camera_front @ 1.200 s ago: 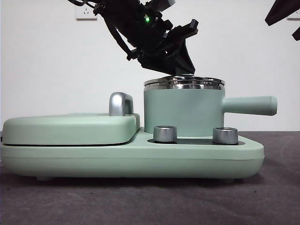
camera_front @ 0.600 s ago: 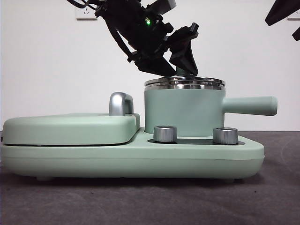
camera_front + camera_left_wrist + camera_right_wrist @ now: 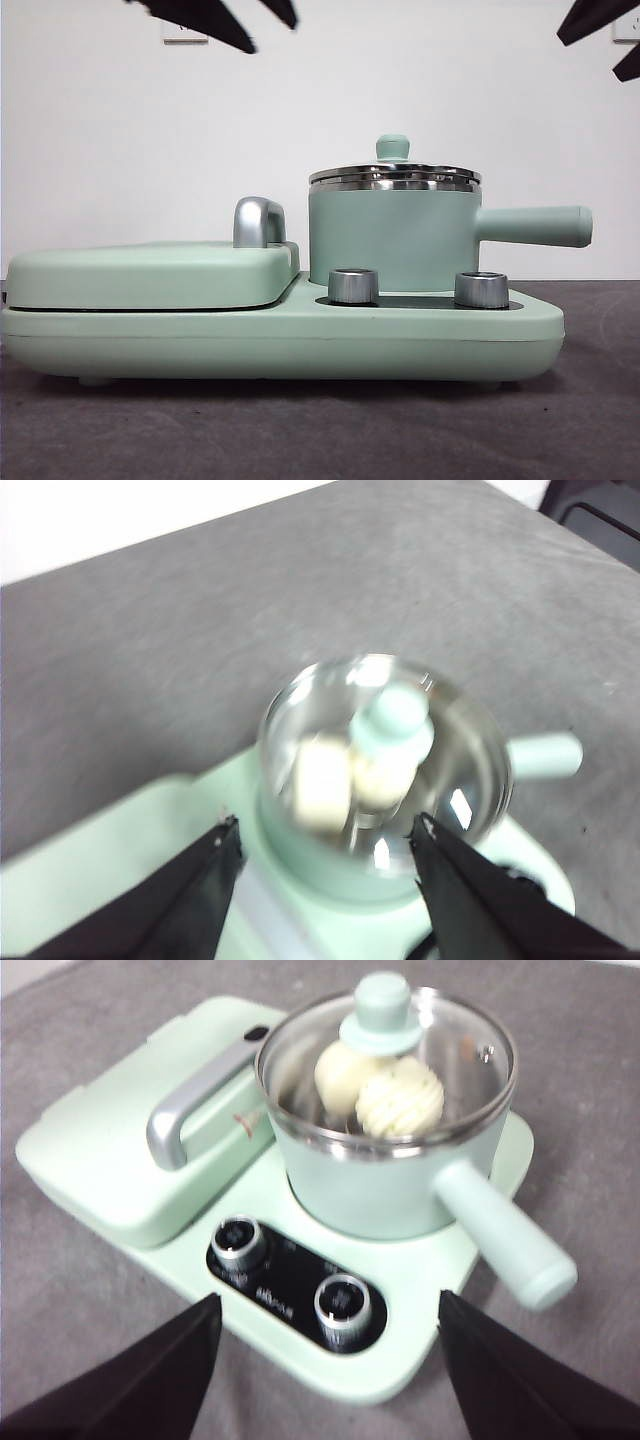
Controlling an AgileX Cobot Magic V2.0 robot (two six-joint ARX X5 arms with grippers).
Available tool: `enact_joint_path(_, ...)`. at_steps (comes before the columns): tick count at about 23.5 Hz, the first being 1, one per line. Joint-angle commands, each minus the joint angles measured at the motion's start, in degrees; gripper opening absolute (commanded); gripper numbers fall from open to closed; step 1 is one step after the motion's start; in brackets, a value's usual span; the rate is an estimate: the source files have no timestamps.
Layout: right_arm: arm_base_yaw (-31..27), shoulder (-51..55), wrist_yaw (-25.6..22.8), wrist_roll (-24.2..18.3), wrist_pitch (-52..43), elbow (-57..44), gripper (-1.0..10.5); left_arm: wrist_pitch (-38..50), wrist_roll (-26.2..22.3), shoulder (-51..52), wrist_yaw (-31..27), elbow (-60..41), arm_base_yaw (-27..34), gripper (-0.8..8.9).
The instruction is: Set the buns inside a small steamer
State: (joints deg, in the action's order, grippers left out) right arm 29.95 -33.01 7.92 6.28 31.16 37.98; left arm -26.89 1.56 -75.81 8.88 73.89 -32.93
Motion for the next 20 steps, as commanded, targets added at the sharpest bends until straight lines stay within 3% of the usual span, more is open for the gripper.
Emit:
enact_joint_path(1,0.42,-0.7,0.17,0.11,-3.74,0.63,3.4,1.01,1.57,6.14,-0.04,-5.7,1.03,2.82)
enact_joint_path(9,0.42,-6.58,1.49,0.13,-9.77,0.81,3.4,2.84,10.32,24.59,-0.09,-26.16,3.96,2.82)
enact_joint_path(15,0.42,-7.19,1.11,0.39,-9.49,0.81,3.4,1.18,12.83,28.83,-0.09,-27.87,4.02,2.8)
enact_joint_path(16,0.39,-6.82,1.25,0.42,-9.4,0.81,3.1,1.05,12.74,29.14,-0.09,-27.87,4.04,2.58)
enact_joint_path(17,0.39,-6.6,0.96,0.42,-9.55,0.81,2.1,1.11,12.52,29.31,-0.09,-27.87,4.04,1.41)
enact_joint_path(18,0.39,-6.47,0.96,0.42,-9.81,0.81,0.1,1.14,12.55,29.51,-0.09,-27.87,4.04,-0.2)
enact_joint_path(20,0.37,-6.4,0.61,0.24,-11.13,0.81,0.2,1.55,11.87,29.53,-0.09,-27.87,4.04,0.07)
